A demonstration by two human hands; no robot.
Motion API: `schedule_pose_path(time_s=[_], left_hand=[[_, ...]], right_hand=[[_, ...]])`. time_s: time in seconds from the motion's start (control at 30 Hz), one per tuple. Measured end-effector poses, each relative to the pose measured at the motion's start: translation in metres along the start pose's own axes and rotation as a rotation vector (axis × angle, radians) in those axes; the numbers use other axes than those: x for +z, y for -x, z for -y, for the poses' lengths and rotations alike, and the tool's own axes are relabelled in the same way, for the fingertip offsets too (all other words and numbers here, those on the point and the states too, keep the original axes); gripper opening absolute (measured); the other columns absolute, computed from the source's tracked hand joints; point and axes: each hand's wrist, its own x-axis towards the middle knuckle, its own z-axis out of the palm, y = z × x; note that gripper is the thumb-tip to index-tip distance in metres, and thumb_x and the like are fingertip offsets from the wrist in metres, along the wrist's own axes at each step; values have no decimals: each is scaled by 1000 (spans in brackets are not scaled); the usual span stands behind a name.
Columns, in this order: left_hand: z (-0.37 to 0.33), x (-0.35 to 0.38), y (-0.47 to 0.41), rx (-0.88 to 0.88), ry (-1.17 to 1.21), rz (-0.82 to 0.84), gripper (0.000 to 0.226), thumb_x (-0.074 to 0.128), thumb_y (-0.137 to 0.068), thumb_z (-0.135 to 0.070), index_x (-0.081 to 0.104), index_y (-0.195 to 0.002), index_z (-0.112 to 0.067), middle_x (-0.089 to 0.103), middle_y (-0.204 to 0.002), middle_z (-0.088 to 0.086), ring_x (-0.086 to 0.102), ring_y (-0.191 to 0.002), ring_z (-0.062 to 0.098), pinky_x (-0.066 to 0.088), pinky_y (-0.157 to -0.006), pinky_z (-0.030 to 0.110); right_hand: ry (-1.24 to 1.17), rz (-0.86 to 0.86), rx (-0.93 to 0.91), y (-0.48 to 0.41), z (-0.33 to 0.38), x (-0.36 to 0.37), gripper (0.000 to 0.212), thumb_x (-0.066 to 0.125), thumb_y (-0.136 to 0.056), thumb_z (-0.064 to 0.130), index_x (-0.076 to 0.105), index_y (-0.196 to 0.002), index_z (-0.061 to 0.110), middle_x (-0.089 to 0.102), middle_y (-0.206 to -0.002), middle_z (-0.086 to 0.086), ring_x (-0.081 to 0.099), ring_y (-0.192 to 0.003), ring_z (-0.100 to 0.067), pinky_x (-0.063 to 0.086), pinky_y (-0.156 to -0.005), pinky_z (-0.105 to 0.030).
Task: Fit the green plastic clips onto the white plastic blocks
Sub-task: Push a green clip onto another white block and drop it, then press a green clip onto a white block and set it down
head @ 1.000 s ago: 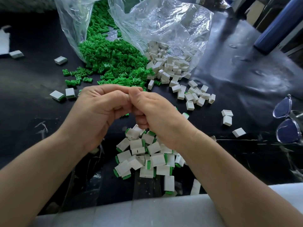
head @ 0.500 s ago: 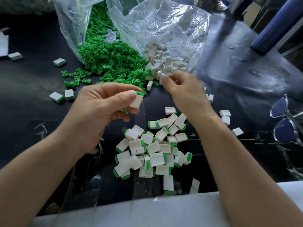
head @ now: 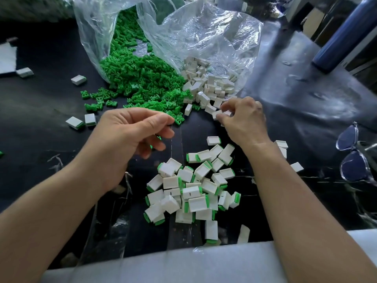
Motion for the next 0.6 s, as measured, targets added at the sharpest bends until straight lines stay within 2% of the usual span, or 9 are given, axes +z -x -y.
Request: schedule_pose_path(time_s=[0.07, 0.17, 0.2, 0.3, 0.37, 0.47, 0.53, 0.6], left_hand=[[1, 0, -1, -22, 6, -40, 14, 62, -65, -25, 74, -67, -18, 70, -64, 1, 58, -47, 8, 38, -39, 14], [4, -1, -3, -48, 27, -89, 19, 61, -65, -24, 69, -80, -18, 71, -67, -1, 62, -52, 7, 43, -41, 14], [4, -1, -4, -58, 36, -95, 22, 62, -64, -25, 68, -85, -17, 71, -69, -2, 64, -54, 7, 45, -43, 14], [5, 1, -4, -78, 42, -73, 29, 63, -62, -23, 66, -90, -15, 71, -69, -2, 66, -58, 7, 51, -48, 16], [6, 1, -4, -67, 21, -67, 28, 64, -61, -20, 66, -88, -11, 70, -65, 0, 65, -55, 7, 52, -50, 16], [6, 1, -5, -53, 39, -104, 22, 64, -61, -15, 66, -83, -8, 70, -62, 1, 65, -54, 8, 52, -51, 16], [6, 1, -5, -54, 70, -118, 17, 65, -67, -7, 66, -83, -8, 70, -63, 1, 66, -57, 9, 53, -54, 16], [6, 1, -5, -63, 68, -124, 18, 61, -76, 6, 66, -86, -8, 71, -65, 1, 68, -60, 10, 55, -56, 18]], right_hand=[[-86, -22, -39, 2, 2, -5, 22, 65, -84, 31, 67, -103, 19, 65, -109, -6, 56, -104, -22, 42, -94, -30], [-425, 17, -170, 15, 21, -12, 12, 68, -82, 22, 68, -94, 19, 63, -80, 11, 57, -71, 5, 43, -72, -7], [-514, 50, -230, 22, 29, -13, 12, 69, -81, 20, 68, -93, 19, 60, -75, 15, 55, -67, 7, 42, -69, -5], [-580, 165, -415, 41, 48, -9, 17, 69, -80, 16, 69, -97, 12, 62, -79, 8, 56, -71, -2, 45, -71, -14], [-577, 224, -501, 47, 52, -6, 17, 67, -82, 12, 70, -98, 8, 61, -80, 9, 53, -69, 3, 42, -69, -10], [-593, 200, -432, 44, 50, -7, 16, 62, -87, 14, 71, -98, 10, 63, -79, 9, 53, -70, 4, 41, -67, -10], [-492, 143, -381, 39, 47, -5, 20, 59, -89, 17, 69, -105, 10, 66, -94, 0, 56, -84, -6, 43, -79, -18], [-299, 162, -356, 36, 44, 1, 29, 57, -90, 21, 62, -118, 13, 60, -111, -4, 53, -103, -17, 39, -93, -25]])
